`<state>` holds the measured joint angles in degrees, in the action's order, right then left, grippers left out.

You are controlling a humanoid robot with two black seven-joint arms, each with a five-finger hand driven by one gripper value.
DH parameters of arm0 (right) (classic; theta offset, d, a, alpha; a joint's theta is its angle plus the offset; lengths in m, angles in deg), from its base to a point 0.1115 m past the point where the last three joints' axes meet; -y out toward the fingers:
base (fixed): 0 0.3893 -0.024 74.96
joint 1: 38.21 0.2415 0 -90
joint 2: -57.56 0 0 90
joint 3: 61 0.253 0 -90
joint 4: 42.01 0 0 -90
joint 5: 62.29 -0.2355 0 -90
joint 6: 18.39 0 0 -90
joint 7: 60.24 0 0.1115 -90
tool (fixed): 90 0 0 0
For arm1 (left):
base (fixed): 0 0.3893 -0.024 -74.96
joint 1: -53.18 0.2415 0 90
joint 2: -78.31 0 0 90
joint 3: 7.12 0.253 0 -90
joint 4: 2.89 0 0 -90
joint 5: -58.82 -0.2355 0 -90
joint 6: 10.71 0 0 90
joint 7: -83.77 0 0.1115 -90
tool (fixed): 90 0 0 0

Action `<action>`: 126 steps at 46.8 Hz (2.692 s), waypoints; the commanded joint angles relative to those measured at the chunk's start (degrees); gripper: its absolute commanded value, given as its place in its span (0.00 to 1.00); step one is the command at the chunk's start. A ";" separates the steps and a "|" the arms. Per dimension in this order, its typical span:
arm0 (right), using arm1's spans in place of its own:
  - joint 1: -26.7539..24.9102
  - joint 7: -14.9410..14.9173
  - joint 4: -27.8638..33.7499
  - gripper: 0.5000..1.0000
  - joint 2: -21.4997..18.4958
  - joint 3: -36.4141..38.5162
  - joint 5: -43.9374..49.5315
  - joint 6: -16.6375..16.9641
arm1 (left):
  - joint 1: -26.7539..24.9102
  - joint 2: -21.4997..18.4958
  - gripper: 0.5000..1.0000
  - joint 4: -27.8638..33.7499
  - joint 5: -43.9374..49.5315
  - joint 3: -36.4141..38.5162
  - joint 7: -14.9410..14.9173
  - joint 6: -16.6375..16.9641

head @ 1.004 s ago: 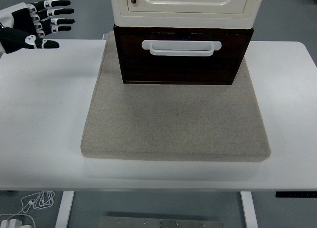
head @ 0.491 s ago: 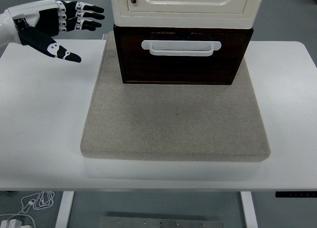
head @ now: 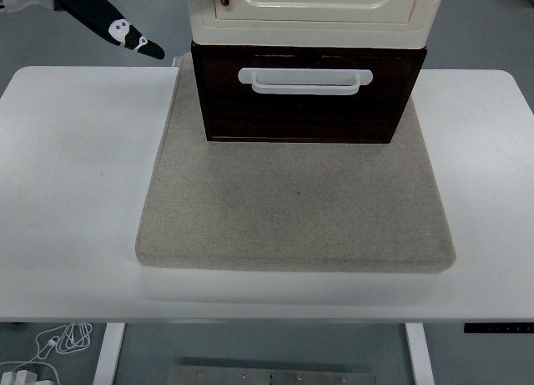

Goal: Open the drawer under the combination cabinet

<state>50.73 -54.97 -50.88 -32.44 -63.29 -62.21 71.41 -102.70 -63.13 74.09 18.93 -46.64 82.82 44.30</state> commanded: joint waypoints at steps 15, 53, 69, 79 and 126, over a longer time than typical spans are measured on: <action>0.00 0.00 0.00 0.86 0.00 0.00 0.00 0.02 | -0.56 0.20 1.00 1.15 0.07 0.05 -2.82 0.00; 0.00 0.00 0.00 0.86 0.00 0.00 0.00 0.02 | -2.59 2.04 1.00 7.48 0.51 0.05 -6.52 0.00; 0.00 0.00 0.00 0.86 0.00 0.00 0.00 0.02 | -3.29 5.91 1.00 7.75 0.34 0.05 -12.05 0.00; 0.00 0.00 0.00 0.86 0.00 0.00 0.00 0.02 | -3.46 9.34 1.00 7.83 0.60 0.14 -18.90 0.00; 0.00 0.00 0.00 0.86 0.00 0.00 0.00 0.02 | -9.00 18.92 1.00 -0.25 -4.32 3.92 -28.40 0.00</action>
<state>50.73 -54.96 -50.88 -32.44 -63.29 -62.21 71.40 -111.76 -45.15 73.94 15.26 -42.82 54.41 44.29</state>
